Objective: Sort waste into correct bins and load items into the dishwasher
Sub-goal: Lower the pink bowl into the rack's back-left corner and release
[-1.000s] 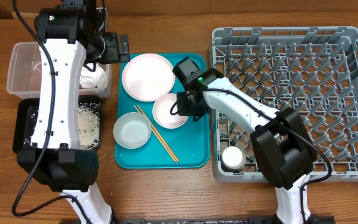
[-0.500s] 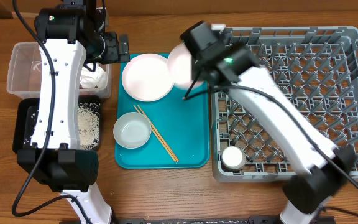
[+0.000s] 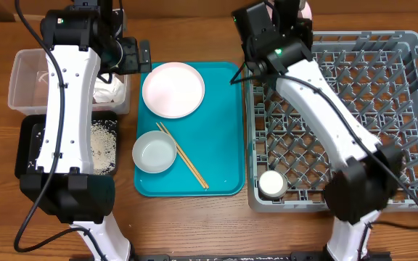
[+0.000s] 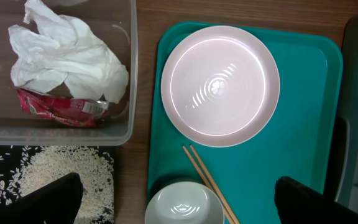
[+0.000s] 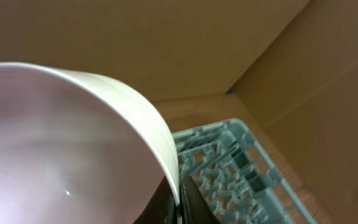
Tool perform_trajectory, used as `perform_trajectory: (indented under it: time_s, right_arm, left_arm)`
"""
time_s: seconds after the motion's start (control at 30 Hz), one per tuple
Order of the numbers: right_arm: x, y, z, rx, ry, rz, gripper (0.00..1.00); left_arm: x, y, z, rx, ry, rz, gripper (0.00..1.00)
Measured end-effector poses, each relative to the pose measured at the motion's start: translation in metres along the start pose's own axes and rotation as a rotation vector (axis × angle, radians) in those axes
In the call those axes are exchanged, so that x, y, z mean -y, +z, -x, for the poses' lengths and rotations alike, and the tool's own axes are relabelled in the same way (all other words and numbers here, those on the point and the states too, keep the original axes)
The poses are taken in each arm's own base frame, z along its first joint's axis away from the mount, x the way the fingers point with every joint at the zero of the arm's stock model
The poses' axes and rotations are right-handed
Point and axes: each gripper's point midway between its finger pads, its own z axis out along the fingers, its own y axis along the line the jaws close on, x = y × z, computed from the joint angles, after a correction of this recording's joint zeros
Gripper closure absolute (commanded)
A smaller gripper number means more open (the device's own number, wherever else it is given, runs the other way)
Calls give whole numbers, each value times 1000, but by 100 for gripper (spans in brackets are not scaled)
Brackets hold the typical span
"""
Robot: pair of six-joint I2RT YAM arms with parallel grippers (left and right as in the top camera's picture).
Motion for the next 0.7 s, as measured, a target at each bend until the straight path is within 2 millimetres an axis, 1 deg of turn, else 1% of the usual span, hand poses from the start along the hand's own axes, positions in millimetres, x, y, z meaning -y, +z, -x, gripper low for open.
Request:
perform_trajectory:
  time_s: [0.1,0.2,0.33,0.53,0.6,0.7]
  right_arm:
    - [-8,22,-4,12,-48,-62,96]
    - [-13,35,-10,9,-105,-97,96]
    - [-22,42,-19,1,-178,-117,96]
    - [-42,55,-42,-28,-276,-129,96]
    - [-50,61,-53,-40,-309,-131,96]
    - [-55,66,-61,-44,-326,-151,96]
  left_arm:
    - [0,0,0,0,0,0,0]
    - [0,0,0,0,0,0,0]
    - [0,0,0,0,0,-3,0]
    - [0,0,0,0,0,-3,0]
    - [0,0,0,-1,0,-3,0]
    - [0,0,0,0,0,-3,0]
